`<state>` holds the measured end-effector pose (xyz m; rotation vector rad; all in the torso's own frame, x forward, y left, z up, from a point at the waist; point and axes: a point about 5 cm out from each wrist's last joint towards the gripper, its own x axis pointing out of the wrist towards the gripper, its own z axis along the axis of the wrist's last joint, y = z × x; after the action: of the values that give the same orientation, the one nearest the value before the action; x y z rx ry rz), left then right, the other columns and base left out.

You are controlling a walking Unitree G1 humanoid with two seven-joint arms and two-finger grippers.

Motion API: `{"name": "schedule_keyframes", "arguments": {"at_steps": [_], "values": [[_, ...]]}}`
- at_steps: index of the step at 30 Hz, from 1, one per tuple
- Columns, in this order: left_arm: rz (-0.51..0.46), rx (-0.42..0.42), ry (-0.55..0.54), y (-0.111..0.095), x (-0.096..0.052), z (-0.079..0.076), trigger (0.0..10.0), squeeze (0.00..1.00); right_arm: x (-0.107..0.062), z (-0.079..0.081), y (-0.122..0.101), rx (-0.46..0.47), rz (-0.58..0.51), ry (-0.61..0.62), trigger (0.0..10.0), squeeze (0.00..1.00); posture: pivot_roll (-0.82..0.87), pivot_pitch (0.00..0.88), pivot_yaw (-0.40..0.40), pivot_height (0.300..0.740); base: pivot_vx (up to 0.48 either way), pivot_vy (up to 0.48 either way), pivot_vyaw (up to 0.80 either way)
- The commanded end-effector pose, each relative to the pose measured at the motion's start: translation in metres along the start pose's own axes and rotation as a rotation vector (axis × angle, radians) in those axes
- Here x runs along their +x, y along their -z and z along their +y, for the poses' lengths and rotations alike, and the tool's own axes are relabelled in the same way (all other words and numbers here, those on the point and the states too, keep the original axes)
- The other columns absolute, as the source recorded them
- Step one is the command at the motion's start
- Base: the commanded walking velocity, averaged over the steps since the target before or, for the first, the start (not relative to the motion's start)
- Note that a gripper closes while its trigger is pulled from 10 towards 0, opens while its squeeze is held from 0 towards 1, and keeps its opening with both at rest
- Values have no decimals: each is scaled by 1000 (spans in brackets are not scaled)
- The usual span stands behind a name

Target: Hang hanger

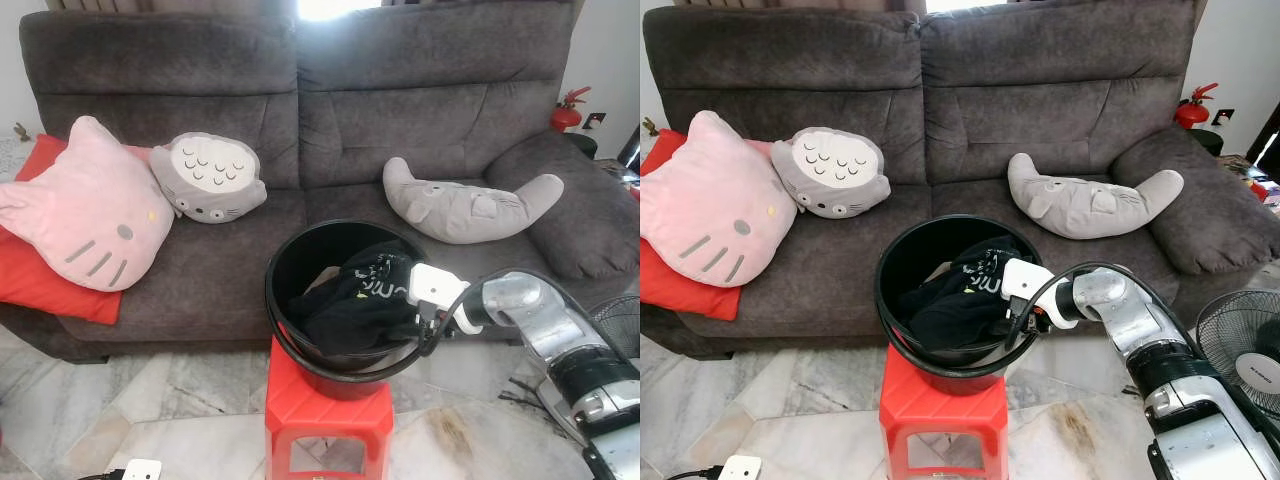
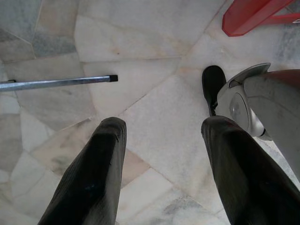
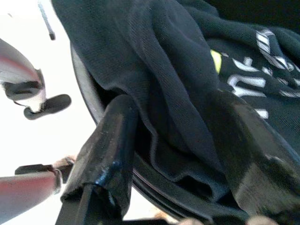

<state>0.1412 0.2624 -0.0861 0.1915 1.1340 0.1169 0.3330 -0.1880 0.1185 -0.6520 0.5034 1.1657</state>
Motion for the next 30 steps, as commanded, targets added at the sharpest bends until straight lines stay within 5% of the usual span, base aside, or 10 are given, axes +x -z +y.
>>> {"name": "schedule_keyframes", "arguments": {"at_steps": [1, 16, 30], "values": [[12, -12, -4, 3, 0, 1, 10000, 0, -2, -2, -7, -18, -22, -12, 10000, 0, -98, 0, 18, 719, 0, 0, 0], [12, -15, -5, 4, 0, 0, 10000, 0, 5, -11, 1, -77, 40, 146, 10000, 0, -93, 0, 14, 719, 0, 0, 0], [14, -18, -4, 4, 0, 0, 10000, 0, 16, 5, 10, -30, 24, 28, 10000, 0, -90, 0, 11, 719, 0, 0, 0]]}}
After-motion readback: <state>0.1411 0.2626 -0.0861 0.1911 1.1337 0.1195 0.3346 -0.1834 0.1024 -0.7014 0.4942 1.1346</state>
